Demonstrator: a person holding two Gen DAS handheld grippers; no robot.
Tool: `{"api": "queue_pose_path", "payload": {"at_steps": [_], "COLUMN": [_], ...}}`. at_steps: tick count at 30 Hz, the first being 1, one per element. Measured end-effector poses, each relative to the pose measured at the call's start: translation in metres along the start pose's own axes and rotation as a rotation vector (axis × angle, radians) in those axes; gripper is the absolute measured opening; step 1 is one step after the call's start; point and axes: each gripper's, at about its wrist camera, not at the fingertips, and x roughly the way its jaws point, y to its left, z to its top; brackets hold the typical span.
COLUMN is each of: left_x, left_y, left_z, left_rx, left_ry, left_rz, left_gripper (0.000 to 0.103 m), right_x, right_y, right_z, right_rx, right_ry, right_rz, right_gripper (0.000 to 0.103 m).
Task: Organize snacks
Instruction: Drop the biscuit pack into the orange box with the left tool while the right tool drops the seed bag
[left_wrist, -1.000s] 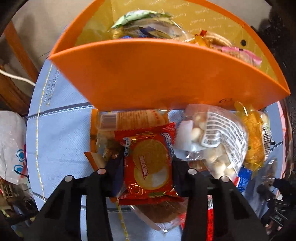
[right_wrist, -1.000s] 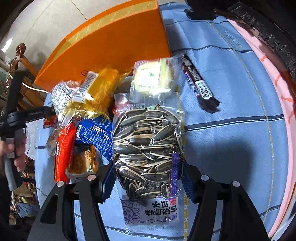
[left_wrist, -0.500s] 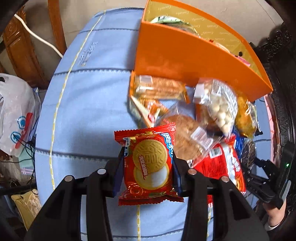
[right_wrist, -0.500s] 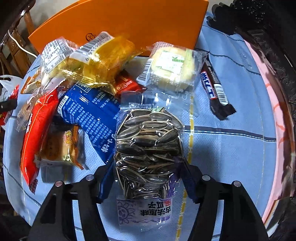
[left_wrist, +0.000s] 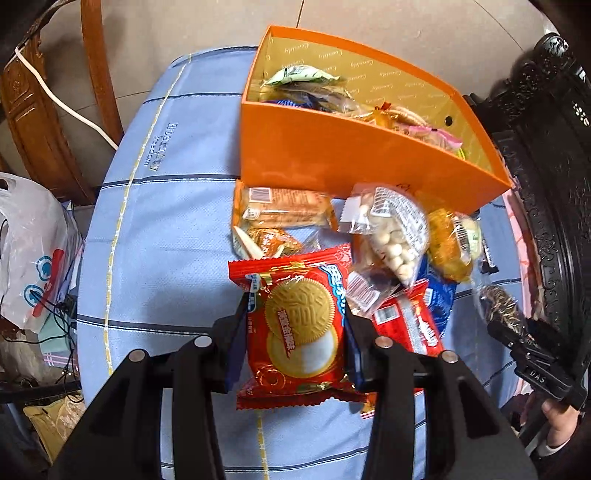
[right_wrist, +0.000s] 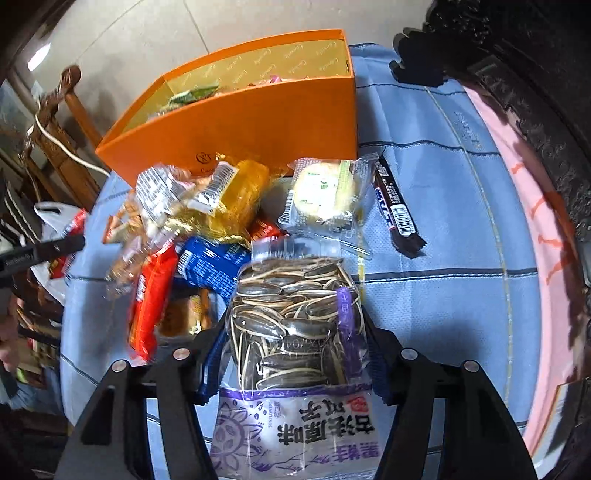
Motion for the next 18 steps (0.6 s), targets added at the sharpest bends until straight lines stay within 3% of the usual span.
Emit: {"api": "queue_pose_path", "payload": {"at_steps": [11, 18], "left_x": [-0.011, -0.033], "left_y": [-0.006, -0.034], "left_z": [0.011, 0.072], "left_rx": [0.016, 0.079], "left_ry": [-0.025, -0.113], "left_rz": [-0.009, -0.04], "left_gripper": [0.042, 0.042], "right_x": [-0.04, -0.057], "right_y": [0.023, 0.044], "right_z": [0.039, 0.098], "right_rx": [-0.005, -0.068], "right_ry": [-0.125, -0.231], "right_rz": [0.105, 0.125], "right_gripper": [0.063, 0.063]}}
